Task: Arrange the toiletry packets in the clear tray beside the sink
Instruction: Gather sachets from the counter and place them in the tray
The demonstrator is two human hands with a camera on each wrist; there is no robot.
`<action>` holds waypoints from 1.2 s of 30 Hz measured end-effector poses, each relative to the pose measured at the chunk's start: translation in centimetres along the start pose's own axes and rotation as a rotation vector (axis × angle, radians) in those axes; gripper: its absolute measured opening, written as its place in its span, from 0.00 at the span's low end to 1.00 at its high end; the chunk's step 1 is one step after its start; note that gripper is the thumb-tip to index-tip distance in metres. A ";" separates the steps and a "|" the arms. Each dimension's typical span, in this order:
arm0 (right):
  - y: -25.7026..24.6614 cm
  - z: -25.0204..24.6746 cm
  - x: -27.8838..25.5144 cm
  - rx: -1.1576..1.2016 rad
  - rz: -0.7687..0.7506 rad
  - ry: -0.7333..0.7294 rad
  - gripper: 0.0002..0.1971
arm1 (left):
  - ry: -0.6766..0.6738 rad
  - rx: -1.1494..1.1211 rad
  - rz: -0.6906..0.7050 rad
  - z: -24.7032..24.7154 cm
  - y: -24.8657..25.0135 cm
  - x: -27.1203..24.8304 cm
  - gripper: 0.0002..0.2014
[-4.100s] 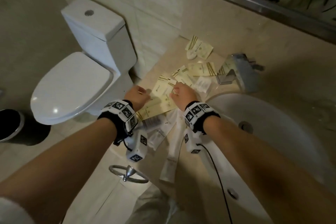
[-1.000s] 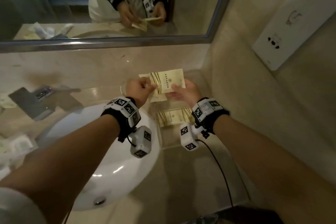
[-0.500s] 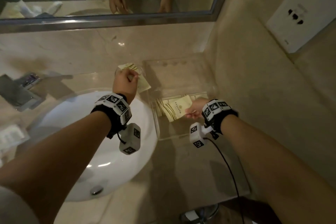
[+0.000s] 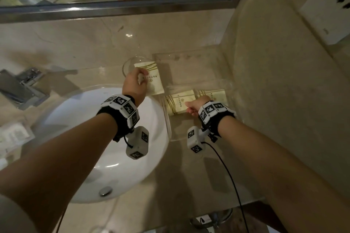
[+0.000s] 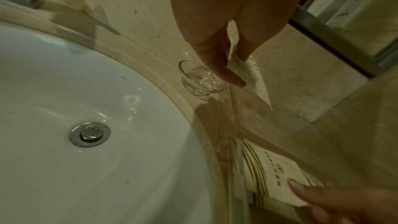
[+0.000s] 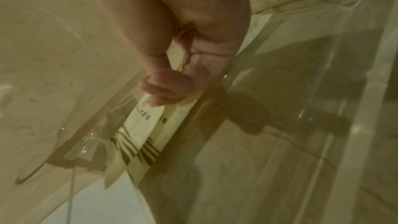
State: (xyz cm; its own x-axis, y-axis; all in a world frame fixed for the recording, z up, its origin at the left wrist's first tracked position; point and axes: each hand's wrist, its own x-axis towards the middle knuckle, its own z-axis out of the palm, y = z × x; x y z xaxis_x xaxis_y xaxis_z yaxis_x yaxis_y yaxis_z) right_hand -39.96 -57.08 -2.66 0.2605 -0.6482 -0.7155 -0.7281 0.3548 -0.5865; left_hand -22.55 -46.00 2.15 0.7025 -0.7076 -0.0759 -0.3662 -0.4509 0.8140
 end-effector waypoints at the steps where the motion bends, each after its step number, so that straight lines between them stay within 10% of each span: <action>1: 0.0 0.1 0.0 0.022 0.002 -0.003 0.14 | -0.013 -0.021 0.000 0.0 0.1 -0.1 0.12; 15: -2.1 -3.3 -4.6 0.084 -0.141 0.213 0.22 | -0.398 -0.221 0.014 1.2 4.5 -1.1 0.29; 25: -1.5 -6.3 -5.8 0.142 -0.337 0.032 0.01 | -0.462 -0.175 0.051 3.6 6.6 -1.9 0.19; 36: -1.0 -6.6 -7.2 0.471 -0.276 -0.212 0.18 | -0.430 -0.396 -0.142 4.4 7.5 -1.5 0.11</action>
State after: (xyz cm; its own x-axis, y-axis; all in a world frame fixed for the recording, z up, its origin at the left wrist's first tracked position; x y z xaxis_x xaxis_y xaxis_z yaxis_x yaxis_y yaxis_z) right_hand -45.33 -57.18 5.60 0.5568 -0.6275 -0.5443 -0.2674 0.4850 -0.8326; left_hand -29.04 -50.74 5.88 0.3879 -0.8492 -0.3584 0.0259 -0.3786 0.9252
